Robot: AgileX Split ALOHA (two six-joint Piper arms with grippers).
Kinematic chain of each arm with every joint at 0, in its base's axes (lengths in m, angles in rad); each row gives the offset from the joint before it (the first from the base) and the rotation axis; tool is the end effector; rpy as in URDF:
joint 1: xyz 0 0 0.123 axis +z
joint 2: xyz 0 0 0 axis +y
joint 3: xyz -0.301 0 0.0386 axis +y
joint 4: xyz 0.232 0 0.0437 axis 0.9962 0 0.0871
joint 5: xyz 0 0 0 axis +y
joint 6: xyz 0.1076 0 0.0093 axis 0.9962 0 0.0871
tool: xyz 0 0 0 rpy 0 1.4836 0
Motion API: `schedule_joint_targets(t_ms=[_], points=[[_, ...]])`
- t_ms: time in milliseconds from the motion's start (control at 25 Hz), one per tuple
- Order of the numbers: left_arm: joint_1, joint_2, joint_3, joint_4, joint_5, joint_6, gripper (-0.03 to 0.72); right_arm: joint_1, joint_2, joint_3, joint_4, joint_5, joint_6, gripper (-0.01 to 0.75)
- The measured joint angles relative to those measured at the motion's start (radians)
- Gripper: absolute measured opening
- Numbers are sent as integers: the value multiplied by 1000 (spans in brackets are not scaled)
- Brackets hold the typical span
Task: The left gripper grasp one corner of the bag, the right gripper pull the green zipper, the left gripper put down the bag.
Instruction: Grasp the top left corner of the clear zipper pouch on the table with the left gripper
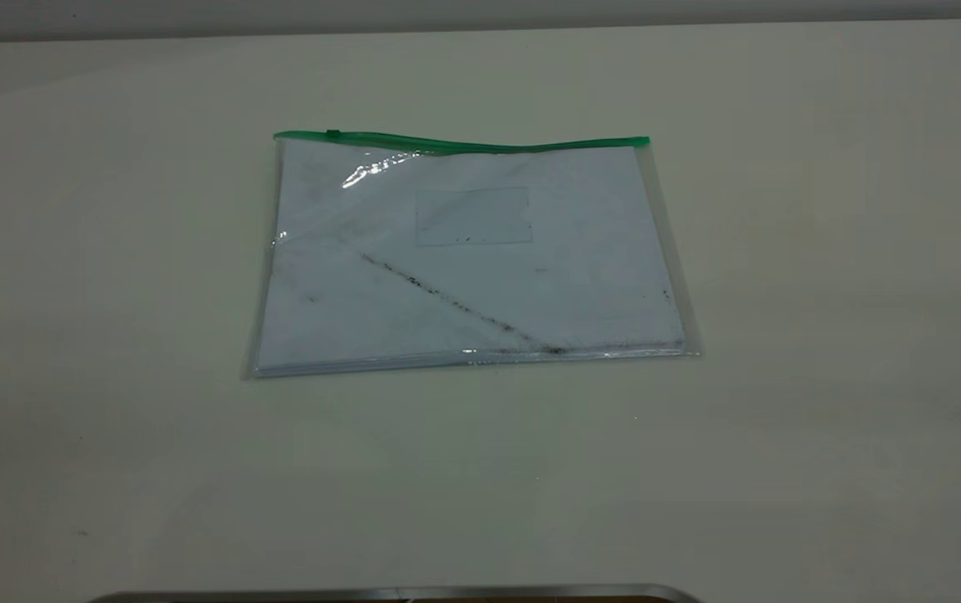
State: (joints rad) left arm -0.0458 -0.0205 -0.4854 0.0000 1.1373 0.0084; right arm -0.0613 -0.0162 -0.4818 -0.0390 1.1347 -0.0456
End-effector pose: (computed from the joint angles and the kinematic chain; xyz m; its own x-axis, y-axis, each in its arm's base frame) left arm -0.0276 0.0013 0.2501 -0.5168 0.0321 -0.8555 0.0501 0.9987 0.0072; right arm -0.0268 -0.0022 0.2495 -0.5257 -0.0299 -0.8501 0.0588 0.9957 -0.0713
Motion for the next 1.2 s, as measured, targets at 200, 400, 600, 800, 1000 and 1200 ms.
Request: schedule_joint_targets(t_ms=[200,400,600,800,1000,1200], points=[[0,0,0,0,0,0,590,0,0,0,0,0,0,240],[0,32,-22,20,-19,-47,590,0,0,0,4,0,0,240],[0,211,-100,36,-126,-116,590,0,0,0,9,0,9,240],[0,505,-172,35,-336,-120,590,0,34,-11,31,19,20,249],[0,841,-259,-12,-499,-120,590,0,169,-64,39,24,29,347],[0,1176,-358,-38,-657,-116,590,0,367,-95,39,-44,46,474]])
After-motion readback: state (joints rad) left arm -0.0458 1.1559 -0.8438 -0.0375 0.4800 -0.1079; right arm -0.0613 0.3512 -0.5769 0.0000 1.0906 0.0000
